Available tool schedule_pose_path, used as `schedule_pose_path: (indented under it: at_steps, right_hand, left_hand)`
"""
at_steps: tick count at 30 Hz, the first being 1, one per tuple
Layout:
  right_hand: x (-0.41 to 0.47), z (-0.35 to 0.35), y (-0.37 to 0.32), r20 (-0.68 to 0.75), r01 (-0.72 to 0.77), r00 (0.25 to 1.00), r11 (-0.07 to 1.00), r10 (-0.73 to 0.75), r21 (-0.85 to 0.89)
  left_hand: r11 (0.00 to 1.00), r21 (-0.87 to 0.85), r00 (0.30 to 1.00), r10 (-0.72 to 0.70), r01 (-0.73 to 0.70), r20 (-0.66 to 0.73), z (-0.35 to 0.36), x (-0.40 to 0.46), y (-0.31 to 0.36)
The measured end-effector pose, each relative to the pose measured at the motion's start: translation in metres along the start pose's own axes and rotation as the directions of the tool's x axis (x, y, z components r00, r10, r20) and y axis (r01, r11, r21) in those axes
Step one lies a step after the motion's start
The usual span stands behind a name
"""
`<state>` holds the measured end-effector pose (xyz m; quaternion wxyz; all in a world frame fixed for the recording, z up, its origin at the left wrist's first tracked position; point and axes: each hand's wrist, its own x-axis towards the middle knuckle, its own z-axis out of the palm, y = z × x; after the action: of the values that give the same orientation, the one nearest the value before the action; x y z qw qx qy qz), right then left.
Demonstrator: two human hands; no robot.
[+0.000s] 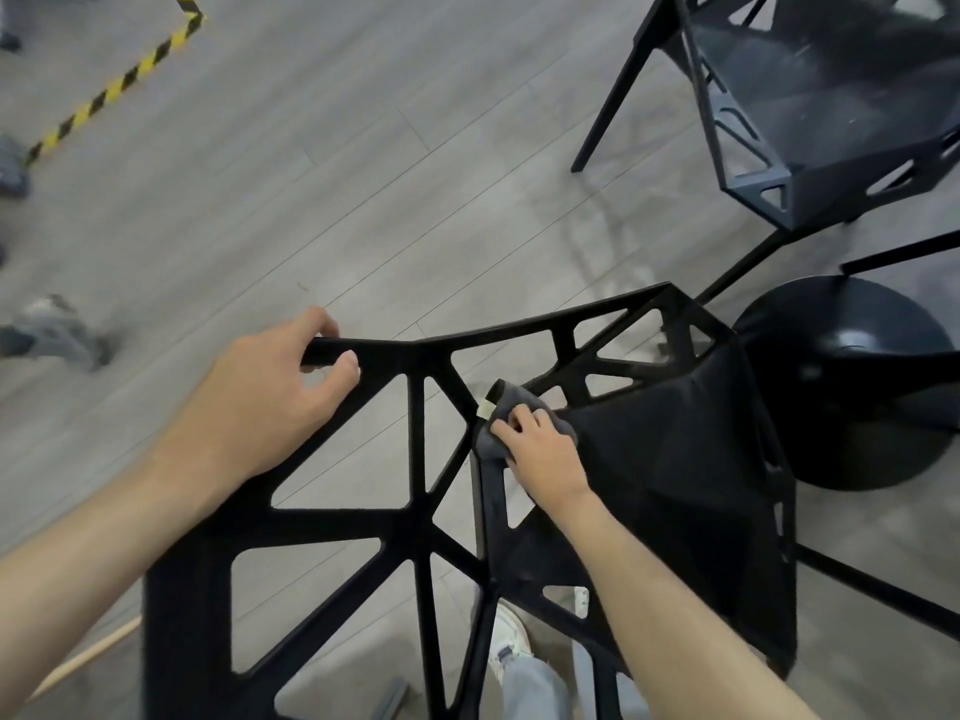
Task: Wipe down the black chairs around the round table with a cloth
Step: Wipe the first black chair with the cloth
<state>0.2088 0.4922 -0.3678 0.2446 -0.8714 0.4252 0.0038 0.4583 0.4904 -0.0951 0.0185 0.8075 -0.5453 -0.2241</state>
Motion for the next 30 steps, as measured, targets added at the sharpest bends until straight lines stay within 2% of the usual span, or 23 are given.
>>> schedule_pose_path:
  at_steps: [2,6,8,9,11,12,13,14,18,21,23,25,27,30]
  right_hand:
    - [0.003,-0.011,0.023,-0.004,0.014,1.0,0.996,-0.014,-0.089]
    - [-0.006,-0.049,0.095,-0.105,-0.171,0.983,0.963,0.151,-0.211]
    - [-0.022,-0.067,0.125,-0.178,-0.333,0.936,0.927,0.303,-0.173]
    - [-0.027,-0.072,0.132,-0.22,-0.432,0.89,0.893,0.399,-0.127]
    - [-0.025,-0.074,0.131,-0.295,-0.632,0.732,0.774,0.614,0.04]
    - [-0.019,-0.073,0.123,-0.305,-0.693,0.656,0.711,0.69,0.12]
    - [-0.012,-0.07,0.113,-0.298,-0.718,0.619,0.677,0.727,0.16]
    - [-0.005,-0.067,0.101,-0.287,-0.709,0.632,0.687,0.72,0.162]
    - [0.003,-0.05,0.074,-0.147,-0.463,0.88,0.885,0.452,-0.047]
    - [-0.006,-0.066,0.103,-0.039,-0.28,0.96,0.941,0.278,-0.19]
    - [-0.012,-0.081,0.129,-0.076,-0.31,0.951,0.926,0.301,-0.213]
    - [-0.015,-0.093,0.146,-0.147,-0.411,0.909,0.897,0.39,-0.166]
    - [-0.014,-0.097,0.149,-0.155,-0.442,0.893,0.888,0.422,-0.125]
    - [0.003,-0.099,0.137,-0.227,-0.487,0.845,0.872,0.484,0.05]
  left_hand:
    - [1.0,0.005,1.0,-0.001,0.001,-0.003,-0.001,-0.001,0.001]
    - [1.0,-0.014,1.0,-0.02,0.02,-0.003,0.0,0.0,0.002]
    - [1.0,-0.018,1.0,-0.023,0.023,0.0,0.0,0.001,0.001]
    - [1.0,-0.014,1.0,-0.02,0.02,0.0,0.002,0.001,0.0]
    - [1.0,-0.008,1.0,-0.016,0.016,-0.005,0.002,0.001,-0.002]
    - [1.0,-0.01,1.0,-0.014,0.014,-0.008,0.002,0.001,-0.002]
    - [1.0,-0.012,1.0,-0.013,0.013,-0.006,0.002,0.001,-0.002]
    - [1.0,-0.011,1.0,-0.01,0.01,-0.002,0.002,0.0,-0.002]
    - [1.0,-0.013,1.0,0.008,-0.008,0.002,0.001,0.0,-0.002]
    - [1.0,-0.015,1.0,0.007,-0.007,0.007,0.0,0.0,-0.006]
    - [1.0,-0.022,1.0,0.011,-0.011,0.009,0.0,0.0,-0.007]
    - [1.0,-0.023,1.0,0.003,-0.002,0.008,0.002,0.0,-0.007]
    - [1.0,-0.012,1.0,-0.003,0.003,0.004,0.003,0.001,-0.006]
    - [1.0,-0.007,1.0,-0.007,0.007,0.005,0.003,0.002,-0.006]
